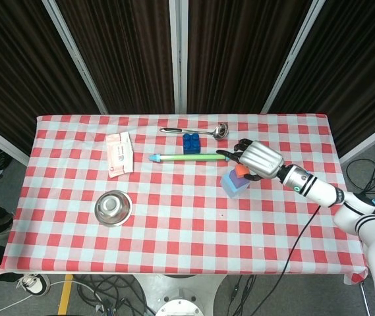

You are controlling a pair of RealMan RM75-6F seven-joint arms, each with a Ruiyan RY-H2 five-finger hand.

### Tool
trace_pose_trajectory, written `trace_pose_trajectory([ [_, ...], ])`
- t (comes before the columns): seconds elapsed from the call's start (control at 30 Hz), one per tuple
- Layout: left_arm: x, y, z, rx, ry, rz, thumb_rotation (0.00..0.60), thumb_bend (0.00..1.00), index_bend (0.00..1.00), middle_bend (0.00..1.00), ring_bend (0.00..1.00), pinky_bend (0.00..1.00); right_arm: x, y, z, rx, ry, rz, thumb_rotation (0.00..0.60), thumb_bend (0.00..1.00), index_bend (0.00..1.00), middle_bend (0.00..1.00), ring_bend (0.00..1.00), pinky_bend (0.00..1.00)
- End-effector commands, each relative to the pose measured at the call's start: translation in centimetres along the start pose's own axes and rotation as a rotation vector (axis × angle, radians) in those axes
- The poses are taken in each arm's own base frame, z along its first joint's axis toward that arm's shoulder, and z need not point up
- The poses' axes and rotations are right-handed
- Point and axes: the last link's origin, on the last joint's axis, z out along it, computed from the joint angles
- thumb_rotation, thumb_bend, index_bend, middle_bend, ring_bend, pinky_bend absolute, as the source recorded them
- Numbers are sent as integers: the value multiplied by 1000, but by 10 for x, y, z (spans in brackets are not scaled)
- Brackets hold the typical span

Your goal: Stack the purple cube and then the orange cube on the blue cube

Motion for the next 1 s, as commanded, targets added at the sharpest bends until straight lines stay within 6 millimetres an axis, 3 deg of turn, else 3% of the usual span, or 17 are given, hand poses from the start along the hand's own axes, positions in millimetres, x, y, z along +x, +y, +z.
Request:
trace_pose_trajectory([
  [0.03,0,0,0,0,0,1,600,77,218,192,119,277,-1,-1,2,11,3,3,600,145,0,483,265,253],
  [0.6,-1,0,1,4,-4,7,600,76,218,193,119,277,-4,8,-7,10,1,8,600,135,0,480,265,262],
  [1.0,0,-1,3,12,-2,14,600,78,218,193,119,277,-8,9,-2,12,-10,17,600,135,0,480,265,265],
])
